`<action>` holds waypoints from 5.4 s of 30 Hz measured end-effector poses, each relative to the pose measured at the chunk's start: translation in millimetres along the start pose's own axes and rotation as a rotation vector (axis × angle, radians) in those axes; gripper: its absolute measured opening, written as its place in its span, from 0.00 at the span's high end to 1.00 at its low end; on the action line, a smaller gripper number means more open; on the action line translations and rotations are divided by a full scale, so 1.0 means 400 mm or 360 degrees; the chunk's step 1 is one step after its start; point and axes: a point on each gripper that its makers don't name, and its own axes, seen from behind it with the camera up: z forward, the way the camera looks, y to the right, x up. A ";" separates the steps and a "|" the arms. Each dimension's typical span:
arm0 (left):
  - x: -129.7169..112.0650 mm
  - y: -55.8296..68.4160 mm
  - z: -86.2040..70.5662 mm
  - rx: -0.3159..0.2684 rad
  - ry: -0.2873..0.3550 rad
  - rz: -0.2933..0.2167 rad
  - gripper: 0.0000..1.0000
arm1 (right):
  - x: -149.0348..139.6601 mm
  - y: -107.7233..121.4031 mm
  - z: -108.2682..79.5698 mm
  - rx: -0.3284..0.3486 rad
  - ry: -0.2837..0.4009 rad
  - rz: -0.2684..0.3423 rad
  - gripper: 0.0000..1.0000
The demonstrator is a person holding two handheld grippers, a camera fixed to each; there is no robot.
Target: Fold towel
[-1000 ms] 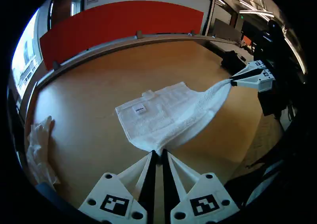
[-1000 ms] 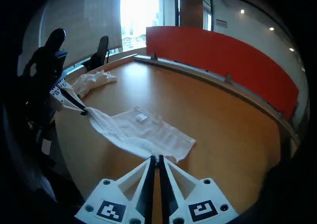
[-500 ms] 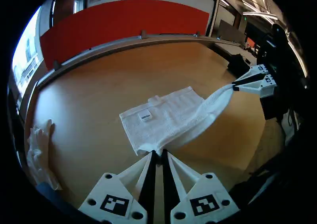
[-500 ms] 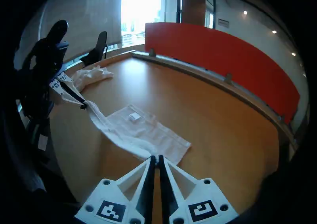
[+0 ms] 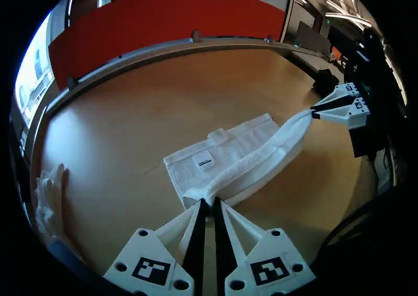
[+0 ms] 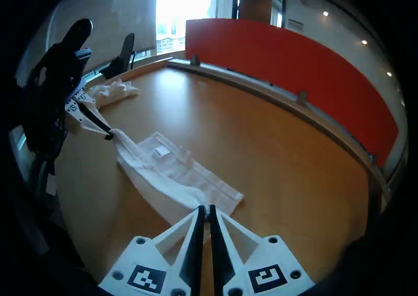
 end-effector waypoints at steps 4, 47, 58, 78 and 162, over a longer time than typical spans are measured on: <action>-0.004 -0.007 0.022 -0.0006 -0.0020 -0.0002 0.89 | -0.009 0.007 0.016 0.0009 -0.0018 0.0015 0.92; 0.011 -0.146 0.203 0.0213 -0.0066 -0.0032 0.54 | -0.095 0.102 0.195 -0.0133 -0.0199 0.0085 0.61; 0.033 -0.184 0.198 0.0283 -0.0049 -0.0011 0.39 | -0.077 0.126 0.202 -0.0190 -0.0188 0.0131 0.37; 0.042 -0.193 0.143 0.0278 0.0011 -0.0032 0.12 | -0.046 0.121 0.178 -0.0221 -0.0114 0.0162 0.04; -0.317 -0.146 -0.102 0.0472 -0.0005 -0.0484 0.06 | -0.251 -0.017 0.091 0.0074 -0.0373 -0.0072 0.39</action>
